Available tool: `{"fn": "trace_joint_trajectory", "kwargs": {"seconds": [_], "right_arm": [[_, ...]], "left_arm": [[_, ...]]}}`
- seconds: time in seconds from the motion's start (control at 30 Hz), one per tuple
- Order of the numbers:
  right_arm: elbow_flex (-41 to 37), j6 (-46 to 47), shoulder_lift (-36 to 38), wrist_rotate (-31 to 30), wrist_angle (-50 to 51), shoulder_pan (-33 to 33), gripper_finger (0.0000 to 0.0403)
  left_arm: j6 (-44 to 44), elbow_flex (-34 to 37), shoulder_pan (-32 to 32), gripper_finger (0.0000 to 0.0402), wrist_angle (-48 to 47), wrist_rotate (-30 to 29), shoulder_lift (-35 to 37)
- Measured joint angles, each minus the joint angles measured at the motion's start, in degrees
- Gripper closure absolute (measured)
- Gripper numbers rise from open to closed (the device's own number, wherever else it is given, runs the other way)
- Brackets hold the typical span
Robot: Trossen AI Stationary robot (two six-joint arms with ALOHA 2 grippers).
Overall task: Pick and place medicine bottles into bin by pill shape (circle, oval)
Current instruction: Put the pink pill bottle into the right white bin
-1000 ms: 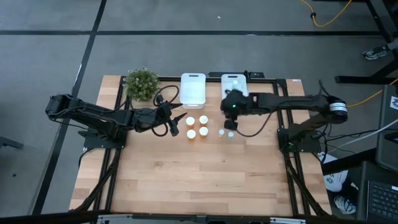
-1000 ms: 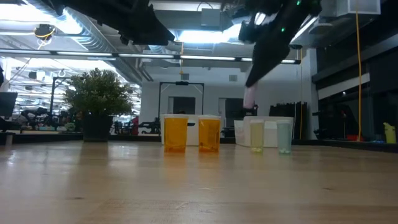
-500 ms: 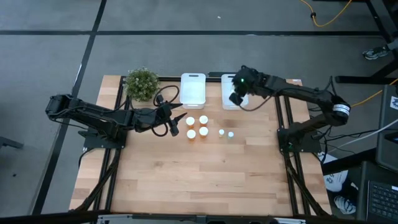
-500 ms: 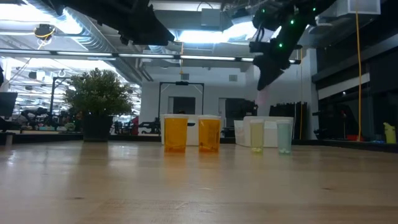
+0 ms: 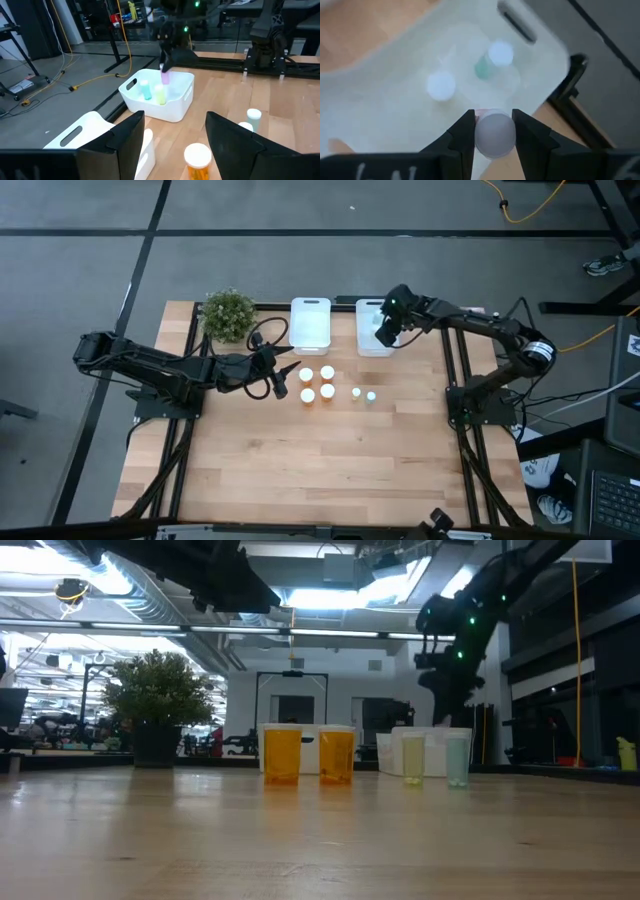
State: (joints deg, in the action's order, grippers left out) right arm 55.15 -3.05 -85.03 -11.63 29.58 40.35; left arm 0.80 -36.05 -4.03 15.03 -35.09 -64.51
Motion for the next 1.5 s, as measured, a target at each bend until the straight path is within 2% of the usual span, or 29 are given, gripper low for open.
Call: {"fn": "trace_joint_trajectory", "kwargs": {"seconds": [0.13,0.3,0.67,0.9,1.5], "right_arm": [[-2.96,-0.26,-0.33,4.03,-5.28,0.79,0.0286],[-3.86,-0.36,-0.33,4.77,-7.63,0.79,0.0286],[-3.86,-1.14,-0.33,5.41,-6.87,0.79,0.0286],[-3.86,-3.32,-0.36,8.72,-5.83,0.75,0.0286],[-3.89,-3.58,-0.38,8.78,-4.17,0.78,0.0286]], "left_arm": [[0.02,0.00,0.00,0.0198,0.00,0.00,0.00],[0.02,0.00,0.00,0.0198,0.00,0.00,0.00],[0.02,0.00,0.01,0.0198,0.00,0.00,0.00],[0.04,0.00,0.02,0.0198,0.00,0.00,0.00],[0.04,0.00,0.02,0.0198,0.00,0.00,0.00]]}}
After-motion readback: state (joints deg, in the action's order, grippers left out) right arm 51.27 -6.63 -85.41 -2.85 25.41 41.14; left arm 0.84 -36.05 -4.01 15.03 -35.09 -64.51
